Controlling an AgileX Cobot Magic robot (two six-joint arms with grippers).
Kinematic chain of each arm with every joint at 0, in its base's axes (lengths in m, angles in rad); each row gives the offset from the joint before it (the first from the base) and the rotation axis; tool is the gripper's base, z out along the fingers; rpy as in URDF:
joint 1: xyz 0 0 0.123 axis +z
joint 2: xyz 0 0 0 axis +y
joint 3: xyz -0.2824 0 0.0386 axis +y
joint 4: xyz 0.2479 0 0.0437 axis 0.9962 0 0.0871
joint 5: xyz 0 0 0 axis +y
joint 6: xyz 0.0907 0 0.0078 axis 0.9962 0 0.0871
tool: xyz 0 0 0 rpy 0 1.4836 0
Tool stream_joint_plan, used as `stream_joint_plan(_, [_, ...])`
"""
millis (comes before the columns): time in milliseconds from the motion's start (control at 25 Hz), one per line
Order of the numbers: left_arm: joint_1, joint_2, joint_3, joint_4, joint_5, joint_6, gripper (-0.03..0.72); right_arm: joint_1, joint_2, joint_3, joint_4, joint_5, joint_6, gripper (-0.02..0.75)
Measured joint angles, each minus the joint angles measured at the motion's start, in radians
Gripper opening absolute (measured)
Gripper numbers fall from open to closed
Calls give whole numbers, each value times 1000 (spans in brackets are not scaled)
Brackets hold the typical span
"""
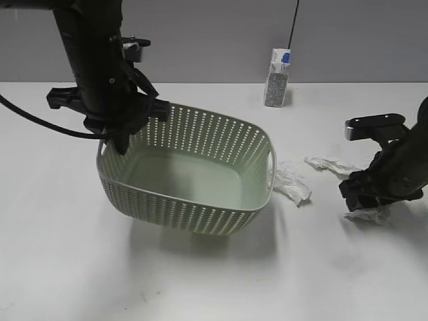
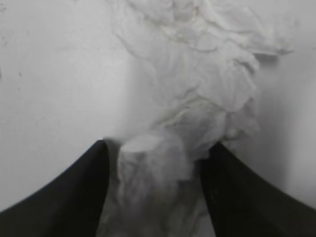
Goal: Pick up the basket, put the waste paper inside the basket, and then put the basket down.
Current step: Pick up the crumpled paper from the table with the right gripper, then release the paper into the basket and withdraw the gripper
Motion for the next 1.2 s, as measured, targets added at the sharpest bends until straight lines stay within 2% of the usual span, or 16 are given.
stream_joint_plan(80, [0,0,0,10,-8,0,33,0,14,-2,-1,-4,0,430])
stream_joint_plan(120, [0,0,0,16,-12,0,32,0,17,-4,1,-8,0,384])
stream_joint_plan(160, [0,0,0,17,-18,0,32,0,19,-8,6,-8,0,326])
stream_joint_plan(240, [0,0,0,20,-23,0,32,0,20,-10,12,-2,0,140])
stream_joint_plan(320, [0,0,0,23,-23,0,32,1,12,-10,22,20,0,52])
stream_joint_plan(480, [0,0,0,23,-24,0,32,55,-92,-6,77,89,-62,18])
stream_joint_plan(680, [0,0,0,24,-24,0,32,243,-315,-31,179,62,-113,16])
stream_joint_plan(880, [0,0,0,24,-24,0,32,403,-370,-101,277,-49,-118,16])
stream_joint_plan(920, [1,0,0,24,-24,0,32,430,-364,-109,283,-59,-118,22])
stream_joint_plan(1000, [1,0,0,24,-24,0,32,470,-339,-123,291,-66,-120,85])
stream_joint_plan(1040, [1,0,0,24,-24,0,32,487,-319,-126,293,-69,-127,160])
stream_joint_plan(1160, [1,0,0,24,-23,0,32,516,-267,-126,294,-78,-152,485])
stream_joint_plan(1200, [1,0,0,24,-21,0,34,517,-258,-127,285,-77,-156,568])
